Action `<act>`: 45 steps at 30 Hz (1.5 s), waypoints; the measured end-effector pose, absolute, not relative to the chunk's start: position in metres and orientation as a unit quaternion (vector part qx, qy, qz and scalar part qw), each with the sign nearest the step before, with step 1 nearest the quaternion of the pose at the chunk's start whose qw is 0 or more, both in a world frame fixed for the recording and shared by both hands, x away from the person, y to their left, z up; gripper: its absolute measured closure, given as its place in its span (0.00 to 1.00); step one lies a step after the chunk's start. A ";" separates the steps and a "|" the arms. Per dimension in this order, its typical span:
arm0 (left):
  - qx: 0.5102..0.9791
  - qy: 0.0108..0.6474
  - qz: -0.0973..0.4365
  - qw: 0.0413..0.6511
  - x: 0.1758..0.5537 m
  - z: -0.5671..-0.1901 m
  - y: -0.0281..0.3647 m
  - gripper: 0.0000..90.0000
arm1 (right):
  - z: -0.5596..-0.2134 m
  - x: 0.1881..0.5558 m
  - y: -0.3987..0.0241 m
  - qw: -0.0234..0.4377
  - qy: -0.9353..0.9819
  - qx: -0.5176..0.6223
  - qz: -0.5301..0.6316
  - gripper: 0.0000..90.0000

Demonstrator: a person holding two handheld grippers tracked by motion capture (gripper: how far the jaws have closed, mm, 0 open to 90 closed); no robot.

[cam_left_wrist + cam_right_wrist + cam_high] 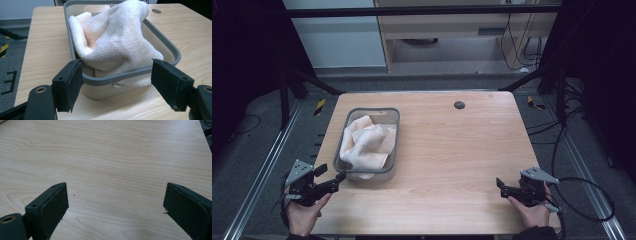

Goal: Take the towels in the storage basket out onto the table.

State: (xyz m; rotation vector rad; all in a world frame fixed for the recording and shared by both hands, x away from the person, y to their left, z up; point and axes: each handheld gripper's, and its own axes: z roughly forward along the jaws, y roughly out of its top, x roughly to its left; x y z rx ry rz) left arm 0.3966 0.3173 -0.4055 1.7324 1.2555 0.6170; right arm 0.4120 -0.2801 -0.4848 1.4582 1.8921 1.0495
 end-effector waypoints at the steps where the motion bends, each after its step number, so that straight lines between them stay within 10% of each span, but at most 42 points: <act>1: 0.700 0.504 0.247 0.441 0.398 -0.403 0.316 0.28 | -0.485 0.412 -0.280 0.263 0.699 0.539 0.389 0.07; 45: 0.767 0.458 0.221 0.390 0.442 -0.363 0.290 0.26 | -0.487 0.412 -0.280 0.260 0.702 0.541 0.383 0.07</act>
